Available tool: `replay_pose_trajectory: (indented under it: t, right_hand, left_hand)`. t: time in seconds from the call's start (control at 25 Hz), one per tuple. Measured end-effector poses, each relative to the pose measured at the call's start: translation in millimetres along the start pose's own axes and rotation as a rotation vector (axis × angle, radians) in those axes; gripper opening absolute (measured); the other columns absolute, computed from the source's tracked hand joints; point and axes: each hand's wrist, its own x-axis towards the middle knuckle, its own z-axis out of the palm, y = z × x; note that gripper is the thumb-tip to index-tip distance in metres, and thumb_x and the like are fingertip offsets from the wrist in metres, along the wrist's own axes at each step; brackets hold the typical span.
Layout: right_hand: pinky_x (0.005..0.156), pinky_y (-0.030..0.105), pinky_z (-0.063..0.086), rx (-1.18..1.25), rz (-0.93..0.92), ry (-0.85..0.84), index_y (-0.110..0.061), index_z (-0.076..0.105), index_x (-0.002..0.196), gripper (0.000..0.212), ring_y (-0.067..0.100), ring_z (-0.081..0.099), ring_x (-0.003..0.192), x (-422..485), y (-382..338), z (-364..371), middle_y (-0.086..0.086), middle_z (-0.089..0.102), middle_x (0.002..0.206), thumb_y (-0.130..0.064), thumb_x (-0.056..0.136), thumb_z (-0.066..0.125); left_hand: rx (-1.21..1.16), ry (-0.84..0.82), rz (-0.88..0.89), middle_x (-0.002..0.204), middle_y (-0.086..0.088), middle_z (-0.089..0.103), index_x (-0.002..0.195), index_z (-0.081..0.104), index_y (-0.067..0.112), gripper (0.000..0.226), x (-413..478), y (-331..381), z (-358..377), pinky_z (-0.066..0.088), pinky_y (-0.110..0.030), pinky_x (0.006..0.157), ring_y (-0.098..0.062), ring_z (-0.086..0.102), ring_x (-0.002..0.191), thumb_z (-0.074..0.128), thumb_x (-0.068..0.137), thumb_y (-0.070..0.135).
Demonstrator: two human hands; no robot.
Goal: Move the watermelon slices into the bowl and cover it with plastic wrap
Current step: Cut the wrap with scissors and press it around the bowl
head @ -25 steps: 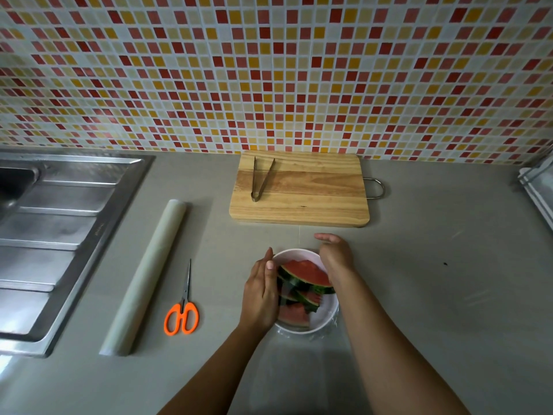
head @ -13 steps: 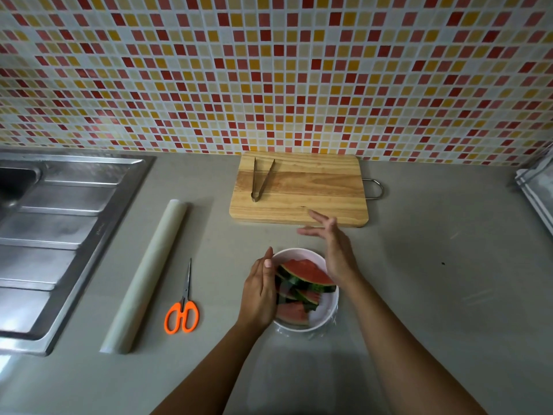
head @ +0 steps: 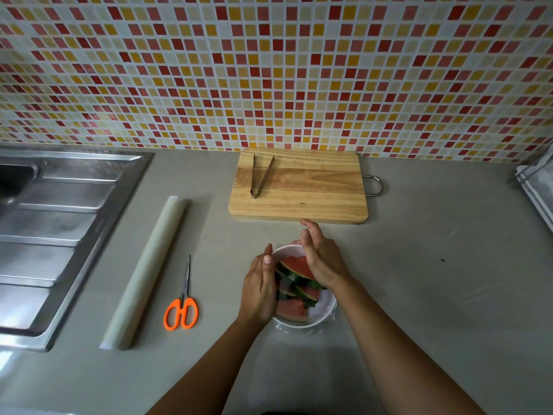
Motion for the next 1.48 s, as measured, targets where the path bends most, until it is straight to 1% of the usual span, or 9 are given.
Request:
replay_pose_trajectory:
  t: [0.4,0.6,0.76,0.84,1.0,1.08,1.16,1.36,1.48]
  right_hand:
    - [0.089,0.034,0.037,-0.039,0.189,-0.046,-0.030,0.021,0.144,0.105,0.033,0.055,0.116,2,-3,-3,0.013,0.058,0.129,-0.090,0.061,-0.001]
    - [0.082,0.031,0.040,0.222,0.245,0.413,-0.023,0.049,0.130,0.104,0.027,0.060,0.104,-7,-3,-40,-0.004,0.065,0.111,-0.082,0.067,-0.009]
    - [0.086,0.042,0.048,0.071,0.460,0.128,-0.025,0.056,0.090,0.108,0.029,0.063,0.090,-30,-6,-50,0.011,0.069,0.094,-0.097,0.044,-0.009]
    - [0.094,0.048,0.046,0.161,0.480,0.065,-0.023,0.059,0.100,0.122,0.031,0.062,0.099,-30,-8,-44,0.014,0.067,0.105,-0.101,0.034,-0.008]
    - [0.098,0.045,0.042,0.440,0.476,0.018,-0.030,0.035,0.140,0.137,0.024,0.063,0.107,-10,-5,-38,0.013,0.070,0.110,-0.104,0.028,0.006]
    - [0.091,0.039,0.046,0.583,0.414,0.030,-0.032,0.035,0.137,0.121,0.014,0.067,0.092,-3,-7,-36,0.010,0.072,0.105,-0.099,0.039,0.011]
    - [0.103,0.041,0.037,0.583,0.316,0.095,-0.028,0.040,0.137,0.114,0.017,0.058,0.108,-1,-3,-32,0.009,0.055,0.135,-0.095,0.049,0.009]
    - [0.088,0.015,0.036,0.409,0.108,0.138,-0.053,0.058,0.096,0.082,0.010,0.052,0.116,-15,8,-25,-0.012,0.062,0.122,-0.096,0.055,0.001]
    - [0.101,0.031,0.040,0.333,0.016,0.044,-0.054,0.059,0.099,0.077,0.010,0.053,0.118,-14,2,-19,-0.013,0.062,0.124,-0.091,0.064,0.001]
  left_hand:
    - [0.001,-0.034,-0.020,0.125,0.010,0.049,0.143,0.036,0.021,0.058,-1,3,-3,0.034,-0.017,0.098,-0.005,0.043,0.118,0.015,0.096,0.047]
    - [-0.088,-0.099,-0.066,0.145,-0.001,0.043,0.144,0.033,0.024,0.066,2,4,-9,0.037,-0.042,0.109,-0.018,0.041,0.131,0.014,0.091,0.058]
    - [-0.090,-0.111,-0.120,0.142,-0.009,0.048,0.142,0.036,0.028,0.070,10,9,-12,0.042,-0.050,0.103,-0.028,0.048,0.127,0.012,0.087,0.064]
    - [-0.065,-0.095,-0.142,0.140,-0.011,0.049,0.140,0.039,0.027,0.073,10,13,-12,0.041,-0.051,0.103,-0.030,0.049,0.125,0.011,0.085,0.066]
    - [-0.105,-0.038,-0.188,0.136,-0.012,0.053,0.137,0.045,0.020,0.078,4,15,-18,0.042,-0.047,0.104,-0.030,0.050,0.124,0.010,0.085,0.065]
    - [-0.062,0.018,-0.207,0.123,-0.013,0.062,0.130,0.051,0.016,0.082,1,14,-20,0.046,-0.046,0.098,-0.030,0.056,0.115,0.006,0.084,0.066]
    - [0.065,0.114,-0.192,0.104,-0.010,0.068,0.116,0.057,0.015,0.081,1,14,-22,0.046,-0.039,0.086,-0.029,0.061,0.101,0.003,0.084,0.066]
    - [-0.108,-0.009,-0.042,0.122,0.003,0.062,0.125,0.058,0.020,0.066,10,16,-18,0.041,-0.011,0.087,-0.010,0.054,0.112,0.011,0.095,0.055]
    - [-0.131,-0.083,-0.017,0.121,0.011,0.060,0.127,0.056,0.027,0.058,14,15,-9,0.040,-0.004,0.083,-0.006,0.054,0.112,0.013,0.097,0.051]
